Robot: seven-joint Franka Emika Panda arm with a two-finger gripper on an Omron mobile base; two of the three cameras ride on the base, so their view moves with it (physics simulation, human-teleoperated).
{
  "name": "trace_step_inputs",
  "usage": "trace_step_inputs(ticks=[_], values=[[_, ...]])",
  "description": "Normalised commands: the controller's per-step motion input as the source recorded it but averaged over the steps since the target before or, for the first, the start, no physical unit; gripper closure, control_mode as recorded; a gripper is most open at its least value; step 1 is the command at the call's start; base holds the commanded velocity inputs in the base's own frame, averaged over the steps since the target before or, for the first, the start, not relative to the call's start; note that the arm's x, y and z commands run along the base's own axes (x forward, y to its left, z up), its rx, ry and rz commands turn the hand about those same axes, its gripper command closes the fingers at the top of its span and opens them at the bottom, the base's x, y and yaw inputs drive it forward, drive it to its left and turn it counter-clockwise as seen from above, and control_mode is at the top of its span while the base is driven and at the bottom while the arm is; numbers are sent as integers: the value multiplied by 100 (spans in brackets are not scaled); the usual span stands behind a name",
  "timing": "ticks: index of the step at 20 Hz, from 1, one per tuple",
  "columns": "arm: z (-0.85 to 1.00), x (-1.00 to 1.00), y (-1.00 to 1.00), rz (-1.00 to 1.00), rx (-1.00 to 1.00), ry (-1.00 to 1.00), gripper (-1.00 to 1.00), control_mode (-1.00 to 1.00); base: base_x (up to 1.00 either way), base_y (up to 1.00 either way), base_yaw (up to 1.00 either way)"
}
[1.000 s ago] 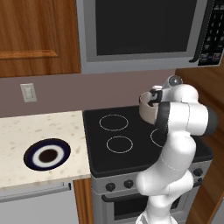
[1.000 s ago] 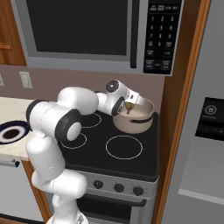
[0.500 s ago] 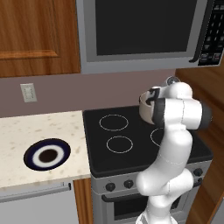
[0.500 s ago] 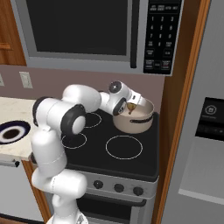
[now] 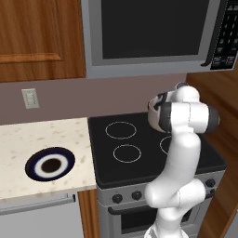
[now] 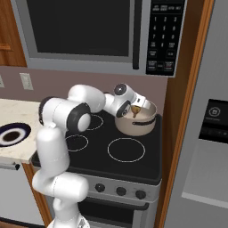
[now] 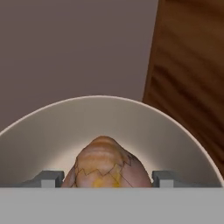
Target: Retrieve the frozen meat and place it in the pot on a burner. Then turn the burner on.
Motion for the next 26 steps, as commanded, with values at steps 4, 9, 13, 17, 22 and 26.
trace_step_inputs(ticks=[4,9,13,17,22,26], values=[[-6,24,0,0,0,0,100,-100,0,0,0],[-4,29,0,0,0,0,100,-100,0,0,0],[-8,28,0,0,0,0,100,-100,0,0,0],[-15,25,0,0,0,0,100,-100,0,0,0],[-15,23,-1,0,0,0,100,-100,0,0,0],[-13,22,-5,0,0,0,100,-100,0,0,0]])
